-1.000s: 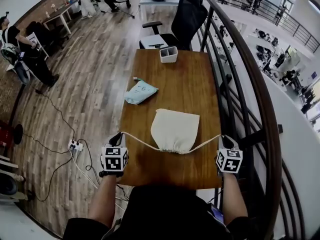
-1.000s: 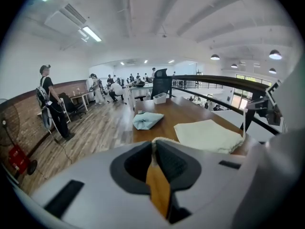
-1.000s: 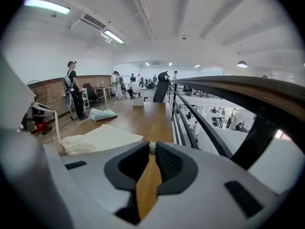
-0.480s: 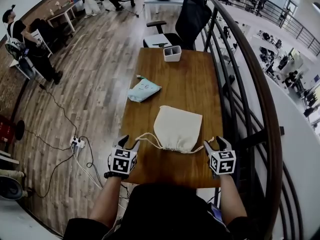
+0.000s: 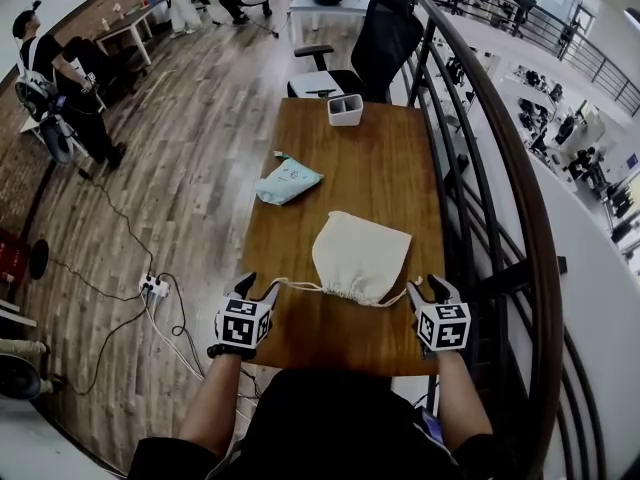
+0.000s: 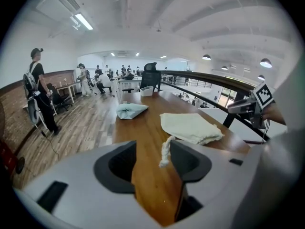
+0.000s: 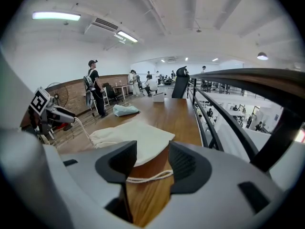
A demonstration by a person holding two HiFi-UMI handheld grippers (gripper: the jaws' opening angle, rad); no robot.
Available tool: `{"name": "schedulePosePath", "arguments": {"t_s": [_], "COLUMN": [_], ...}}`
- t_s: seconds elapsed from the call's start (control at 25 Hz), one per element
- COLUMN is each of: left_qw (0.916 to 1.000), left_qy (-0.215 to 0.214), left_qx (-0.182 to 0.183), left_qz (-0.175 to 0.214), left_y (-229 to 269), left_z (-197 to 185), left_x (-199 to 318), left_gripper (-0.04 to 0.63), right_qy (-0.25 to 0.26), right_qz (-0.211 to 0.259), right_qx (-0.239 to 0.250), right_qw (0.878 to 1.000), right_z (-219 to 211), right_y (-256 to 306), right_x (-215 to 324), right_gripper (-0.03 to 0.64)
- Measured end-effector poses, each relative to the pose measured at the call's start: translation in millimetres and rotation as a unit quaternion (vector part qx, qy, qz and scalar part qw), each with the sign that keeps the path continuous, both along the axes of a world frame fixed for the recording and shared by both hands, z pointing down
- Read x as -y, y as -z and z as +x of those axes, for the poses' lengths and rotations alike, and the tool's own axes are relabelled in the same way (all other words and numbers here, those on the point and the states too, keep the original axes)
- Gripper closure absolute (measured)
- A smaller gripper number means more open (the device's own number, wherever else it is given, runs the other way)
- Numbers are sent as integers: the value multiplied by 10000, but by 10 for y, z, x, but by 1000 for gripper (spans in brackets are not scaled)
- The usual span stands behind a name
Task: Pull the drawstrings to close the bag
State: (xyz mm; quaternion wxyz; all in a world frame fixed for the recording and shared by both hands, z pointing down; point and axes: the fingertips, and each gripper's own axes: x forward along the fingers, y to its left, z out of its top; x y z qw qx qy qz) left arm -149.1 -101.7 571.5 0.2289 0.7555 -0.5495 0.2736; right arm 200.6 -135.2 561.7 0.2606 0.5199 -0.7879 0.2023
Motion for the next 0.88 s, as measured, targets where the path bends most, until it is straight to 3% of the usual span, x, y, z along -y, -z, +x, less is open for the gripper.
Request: {"name": "schedulePosePath", "arguments": {"t_s": [0.4,0.72,0.88], "left_qw": [9981,9932,9925], "left_qy": [-416,-846,-779], "left_qx": [-447,-764,-933], "left_qz": [33,-232,-109], "left_y": [19,-58,5], "left_z": [119,209,208], "left_x": [-128,-195,-157], "left_gripper": [262,184,175], "right_qy": [7,-55,-99], "right_qz": [20,32,54], "right_qx": [-15,-11,13], "right_qw": [10000,10000,9999], "right_z": [-27,-29,-26], "right_y": [-8,6,40], "right_x": [-52,-45,-59], "right_gripper": [417,425,434]}}
